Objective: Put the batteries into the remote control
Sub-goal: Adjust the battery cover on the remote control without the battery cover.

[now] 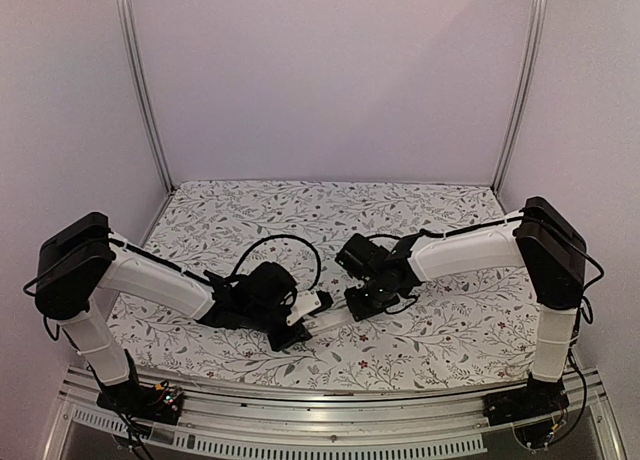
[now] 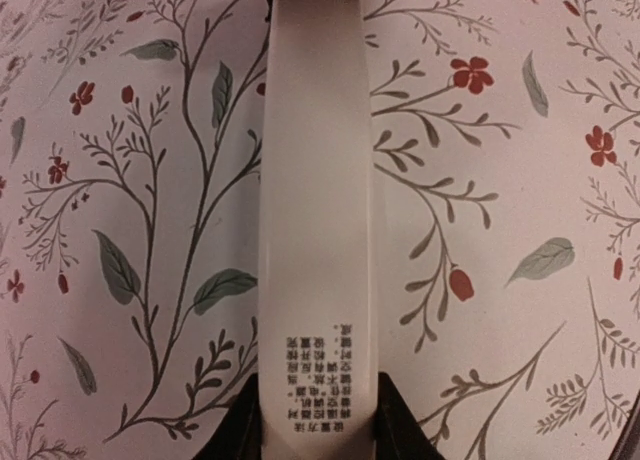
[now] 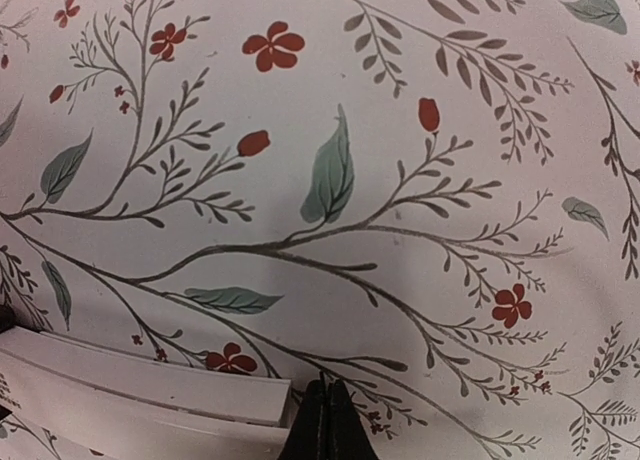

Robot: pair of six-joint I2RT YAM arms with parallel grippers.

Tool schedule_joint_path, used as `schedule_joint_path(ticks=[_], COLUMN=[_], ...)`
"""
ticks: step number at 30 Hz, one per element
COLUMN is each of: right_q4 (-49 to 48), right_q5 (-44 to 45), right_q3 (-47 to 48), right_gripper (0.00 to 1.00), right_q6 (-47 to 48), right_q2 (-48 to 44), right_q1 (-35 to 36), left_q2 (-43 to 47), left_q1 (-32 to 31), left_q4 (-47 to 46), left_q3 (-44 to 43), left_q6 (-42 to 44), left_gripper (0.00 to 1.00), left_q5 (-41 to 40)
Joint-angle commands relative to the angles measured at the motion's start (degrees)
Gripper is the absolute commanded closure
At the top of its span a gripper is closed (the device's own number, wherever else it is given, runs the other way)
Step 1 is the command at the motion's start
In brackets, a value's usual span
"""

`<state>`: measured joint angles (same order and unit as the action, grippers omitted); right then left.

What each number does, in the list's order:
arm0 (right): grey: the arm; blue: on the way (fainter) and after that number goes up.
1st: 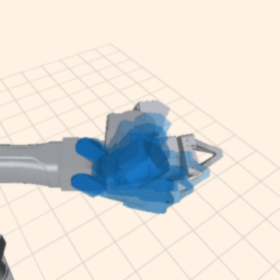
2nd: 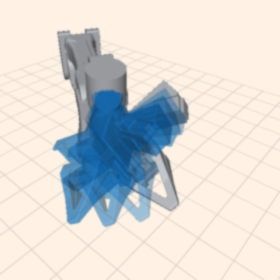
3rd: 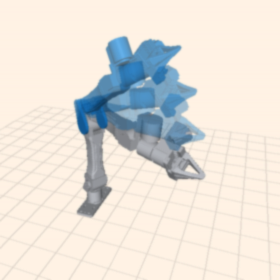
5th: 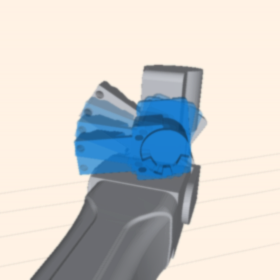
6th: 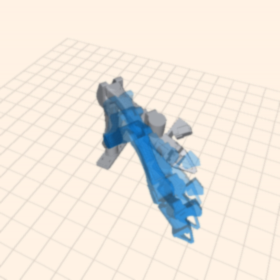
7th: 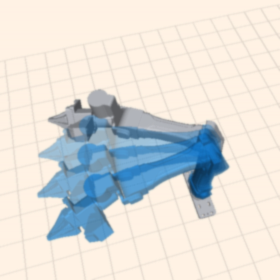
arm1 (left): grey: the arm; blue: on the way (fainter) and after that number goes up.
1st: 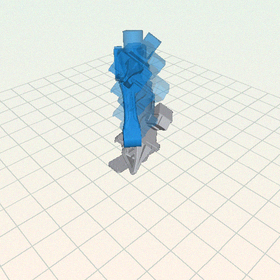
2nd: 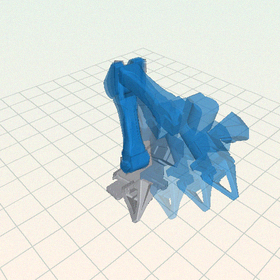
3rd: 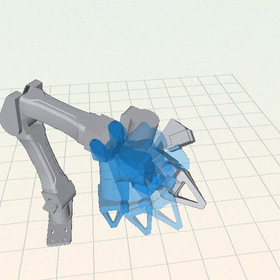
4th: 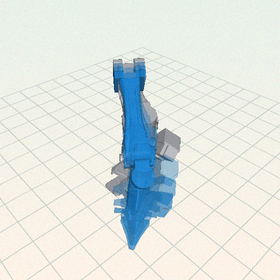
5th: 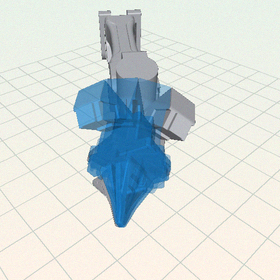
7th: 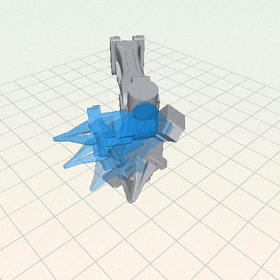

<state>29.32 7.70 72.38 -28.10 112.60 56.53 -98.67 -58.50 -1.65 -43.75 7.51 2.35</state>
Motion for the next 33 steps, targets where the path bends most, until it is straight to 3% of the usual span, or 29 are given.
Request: schedule_joint_path(ticks=[1,10,23,29,33], right_q4=[-1.4,-2.3,1.4,-1.2,-6.1], right_q5=[-2.4,-3.3,3.0,2.9,-1.9], right_q3=[1.7,2.0,-9.3,-12.1,-14.6], right_gripper=[1.00,1.00,0.91,0.81,0.70], right_q6=[-0.6,-0.9,1.9,7.8,15.5], right_q2=[0.0,1.4,-12.4,-19.5,-24.2], right_q1=[1.7,1.8,-6.9,-7.9,-8.1], left_q2=[-1.9,-1.5,-3.5,-2.8,-0.8], left_q1=[-1.0,-1.0,-1.2,-2.0,-2.0], left_q4=[1.0,0.5,1.5,3.7,3.9], left_q3=[-0.6,-0.4,-1.8,-1.3,-0.9], left_q6=[0.9,1.0,4.5,8.5,10.1], left_gripper=[1.00,0.99,0.96,0.82,0.55], left_q5=[0.9,1.2,5.6,6.4,4.3])
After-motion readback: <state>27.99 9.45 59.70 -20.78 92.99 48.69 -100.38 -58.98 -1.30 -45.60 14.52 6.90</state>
